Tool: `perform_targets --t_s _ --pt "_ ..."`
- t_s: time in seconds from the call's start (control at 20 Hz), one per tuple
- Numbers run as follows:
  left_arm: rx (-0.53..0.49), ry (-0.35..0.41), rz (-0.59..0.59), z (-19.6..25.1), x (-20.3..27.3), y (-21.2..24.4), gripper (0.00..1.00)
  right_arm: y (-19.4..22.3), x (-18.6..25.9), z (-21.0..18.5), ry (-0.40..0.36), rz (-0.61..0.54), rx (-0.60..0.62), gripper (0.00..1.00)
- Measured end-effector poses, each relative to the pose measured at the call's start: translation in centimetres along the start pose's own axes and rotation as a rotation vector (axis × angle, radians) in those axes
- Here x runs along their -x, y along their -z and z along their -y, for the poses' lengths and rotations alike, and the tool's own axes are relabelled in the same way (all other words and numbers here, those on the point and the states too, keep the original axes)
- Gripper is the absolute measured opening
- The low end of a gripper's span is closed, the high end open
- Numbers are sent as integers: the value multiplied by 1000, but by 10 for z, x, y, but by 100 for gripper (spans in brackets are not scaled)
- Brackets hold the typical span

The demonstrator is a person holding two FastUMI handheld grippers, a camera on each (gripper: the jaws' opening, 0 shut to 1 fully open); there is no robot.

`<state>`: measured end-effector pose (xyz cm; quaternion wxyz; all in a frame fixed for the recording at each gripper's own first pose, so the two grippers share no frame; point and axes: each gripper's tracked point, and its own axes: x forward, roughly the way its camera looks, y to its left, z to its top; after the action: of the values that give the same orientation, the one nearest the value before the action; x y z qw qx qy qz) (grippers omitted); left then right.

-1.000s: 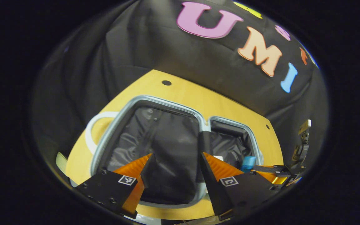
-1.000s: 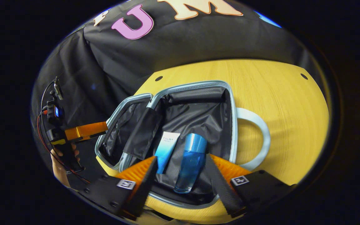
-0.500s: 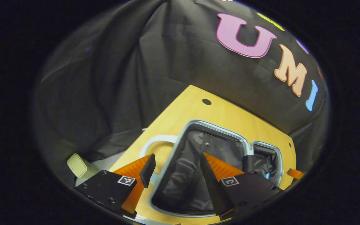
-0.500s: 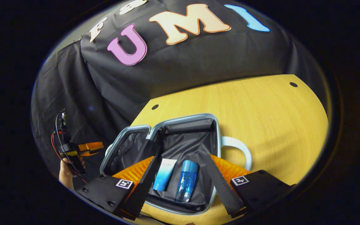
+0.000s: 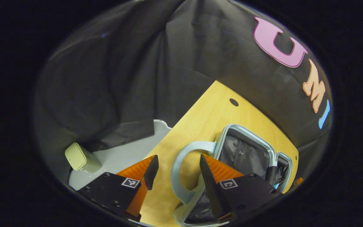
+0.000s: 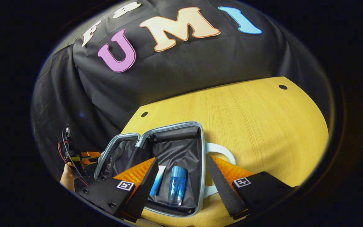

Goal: First open the suitcase, pack the skin care products into it, and then close the suitcase.

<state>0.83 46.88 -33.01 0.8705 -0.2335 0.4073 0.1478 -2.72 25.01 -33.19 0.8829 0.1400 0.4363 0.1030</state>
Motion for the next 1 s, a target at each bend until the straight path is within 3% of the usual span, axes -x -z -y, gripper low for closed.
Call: perform_targets --t_s 0.25,0.3,0.35,0.45,1.0 --pt "16 17 -35 -1 -16 7 17 1 10 5 11 5 14 98" --pt "4 26 -29 3 -14 8 16 -1 13 7 14 12 18 98" --pt "-13 38 -17 5 -8 3 8 -2 16 9 16 20 25 98" --pt "-55 53 -2 15 4 1 0 -5 21 13 18 39 40 98" --pt "-183 165 237 119 123 -63 0 -22 40 25 -112 87 26 98"
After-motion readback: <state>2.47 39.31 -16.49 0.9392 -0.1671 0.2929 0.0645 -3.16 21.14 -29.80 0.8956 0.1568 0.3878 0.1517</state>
